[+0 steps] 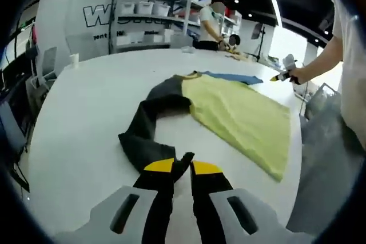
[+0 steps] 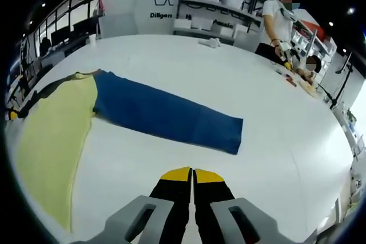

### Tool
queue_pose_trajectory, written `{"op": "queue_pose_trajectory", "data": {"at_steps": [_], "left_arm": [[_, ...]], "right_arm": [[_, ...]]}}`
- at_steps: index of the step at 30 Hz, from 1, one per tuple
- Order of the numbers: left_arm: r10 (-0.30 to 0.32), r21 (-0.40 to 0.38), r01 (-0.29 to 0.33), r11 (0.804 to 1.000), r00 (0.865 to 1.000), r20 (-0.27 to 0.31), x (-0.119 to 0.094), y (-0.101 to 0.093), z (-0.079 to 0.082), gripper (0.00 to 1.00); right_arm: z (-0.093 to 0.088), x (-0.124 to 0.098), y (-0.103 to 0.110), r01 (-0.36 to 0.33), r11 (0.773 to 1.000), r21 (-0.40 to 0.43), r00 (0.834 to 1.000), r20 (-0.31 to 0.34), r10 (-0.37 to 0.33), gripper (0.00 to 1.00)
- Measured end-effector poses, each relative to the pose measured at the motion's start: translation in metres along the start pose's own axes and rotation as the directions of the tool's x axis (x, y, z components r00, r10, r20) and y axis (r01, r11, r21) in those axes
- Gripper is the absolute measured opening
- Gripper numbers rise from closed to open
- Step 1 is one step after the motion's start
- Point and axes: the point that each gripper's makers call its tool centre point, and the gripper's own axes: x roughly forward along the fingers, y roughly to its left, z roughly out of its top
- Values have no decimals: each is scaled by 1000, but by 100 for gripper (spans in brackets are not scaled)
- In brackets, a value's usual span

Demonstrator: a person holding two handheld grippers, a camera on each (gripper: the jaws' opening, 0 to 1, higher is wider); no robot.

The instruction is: Fold the garment on the visible template until the final outline fits inside the template.

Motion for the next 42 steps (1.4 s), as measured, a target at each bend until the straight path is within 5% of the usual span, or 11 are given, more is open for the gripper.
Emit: {"op": "queue_pose_trajectory", "data": {"at_steps": [6, 13, 20, 27, 33, 36, 42], "left_arm": [[39, 10, -39, 999, 999, 17, 8, 3, 20, 20], [67, 101, -59, 993, 994, -82, 39, -3, 15, 17], [170, 230, -120, 966, 962, -213, 57, 9, -3, 18], [221, 266, -149, 952, 938, -265, 57, 23, -11, 7], [195, 207, -145, 968, 949, -246, 46, 23, -9, 4], [142, 141, -116, 983, 971, -194, 35, 17, -2, 3], [16, 76, -5, 997, 991, -136, -5, 9, 4, 3]], "right_arm": [[0, -1, 1, 3, 1000, 0, 1000, 1, -3, 0], [-1, 1, -2, 2, 1000, -1, 1000, 0, -2, 0], [-1, 3, -8, 7, 1000, 0, 1000, 2, -7, 0], [-4, 4, -11, 12, 1000, 4, 1000, -1, -12, 0], [-4, 3, -10, 12, 1000, 5, 1000, -1, -12, 0], [-4, 3, -9, 10, 1000, 6, 1000, -1, -10, 0], [-5, 4, -6, 5, 1000, 4, 1000, -3, -5, 0]]}}
